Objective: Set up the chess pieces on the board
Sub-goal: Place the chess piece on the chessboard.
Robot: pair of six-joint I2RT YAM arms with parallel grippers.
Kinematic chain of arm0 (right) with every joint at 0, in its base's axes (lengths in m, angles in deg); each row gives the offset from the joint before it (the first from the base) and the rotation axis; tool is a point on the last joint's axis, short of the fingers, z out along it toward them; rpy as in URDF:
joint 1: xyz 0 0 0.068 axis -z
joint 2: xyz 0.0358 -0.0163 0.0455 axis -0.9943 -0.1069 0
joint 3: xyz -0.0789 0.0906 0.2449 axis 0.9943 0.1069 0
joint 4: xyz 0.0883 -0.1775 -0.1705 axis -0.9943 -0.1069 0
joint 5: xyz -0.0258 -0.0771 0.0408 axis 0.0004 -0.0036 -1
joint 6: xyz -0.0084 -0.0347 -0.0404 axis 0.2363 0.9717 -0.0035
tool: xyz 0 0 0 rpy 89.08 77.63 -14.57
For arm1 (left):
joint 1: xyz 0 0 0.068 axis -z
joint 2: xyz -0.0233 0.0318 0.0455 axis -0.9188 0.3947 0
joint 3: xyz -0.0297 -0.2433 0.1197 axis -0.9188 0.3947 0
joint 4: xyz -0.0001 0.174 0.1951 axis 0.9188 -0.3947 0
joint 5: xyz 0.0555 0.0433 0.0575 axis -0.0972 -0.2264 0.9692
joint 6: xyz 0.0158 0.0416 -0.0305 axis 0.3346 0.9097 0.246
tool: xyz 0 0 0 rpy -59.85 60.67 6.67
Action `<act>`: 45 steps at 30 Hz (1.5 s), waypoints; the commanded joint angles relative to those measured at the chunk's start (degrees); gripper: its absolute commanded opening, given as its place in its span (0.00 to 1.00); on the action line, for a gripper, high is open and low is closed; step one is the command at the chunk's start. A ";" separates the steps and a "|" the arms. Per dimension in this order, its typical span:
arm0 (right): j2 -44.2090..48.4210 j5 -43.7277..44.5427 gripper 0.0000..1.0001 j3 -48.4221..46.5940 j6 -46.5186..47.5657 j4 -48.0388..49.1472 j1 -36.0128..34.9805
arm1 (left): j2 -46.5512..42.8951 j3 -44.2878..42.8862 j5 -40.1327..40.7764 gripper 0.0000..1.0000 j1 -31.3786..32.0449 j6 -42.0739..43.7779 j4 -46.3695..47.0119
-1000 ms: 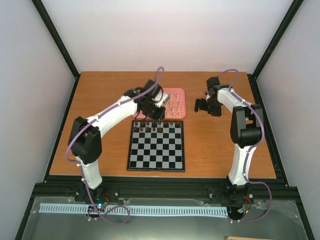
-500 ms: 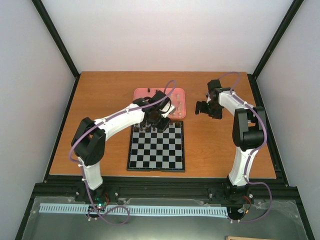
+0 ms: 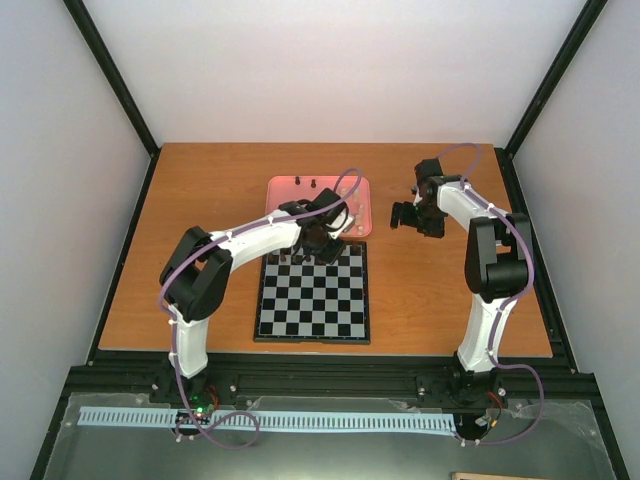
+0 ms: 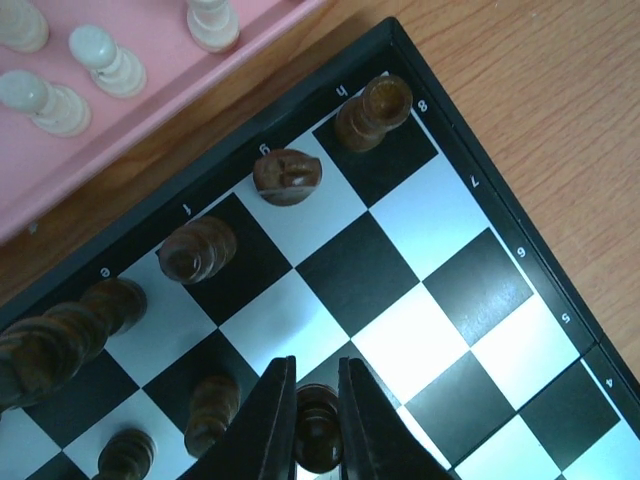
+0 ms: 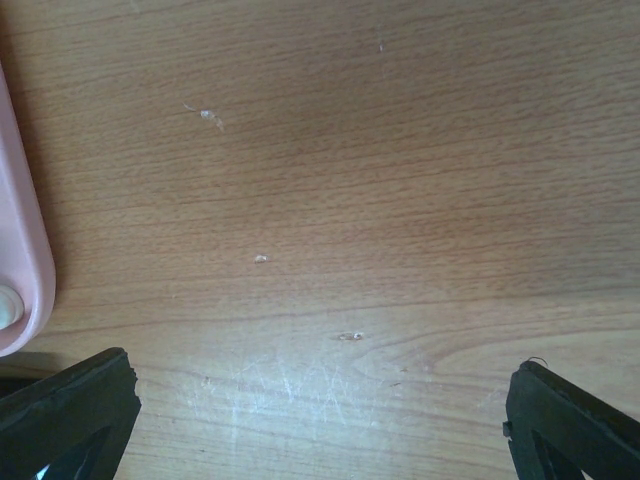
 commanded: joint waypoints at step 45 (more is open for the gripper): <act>0.13 0.11 1.00 -0.65 0.27 0.06 -0.19 | 3.86 0.65 3.30 0.14 0.50 -0.87 5.30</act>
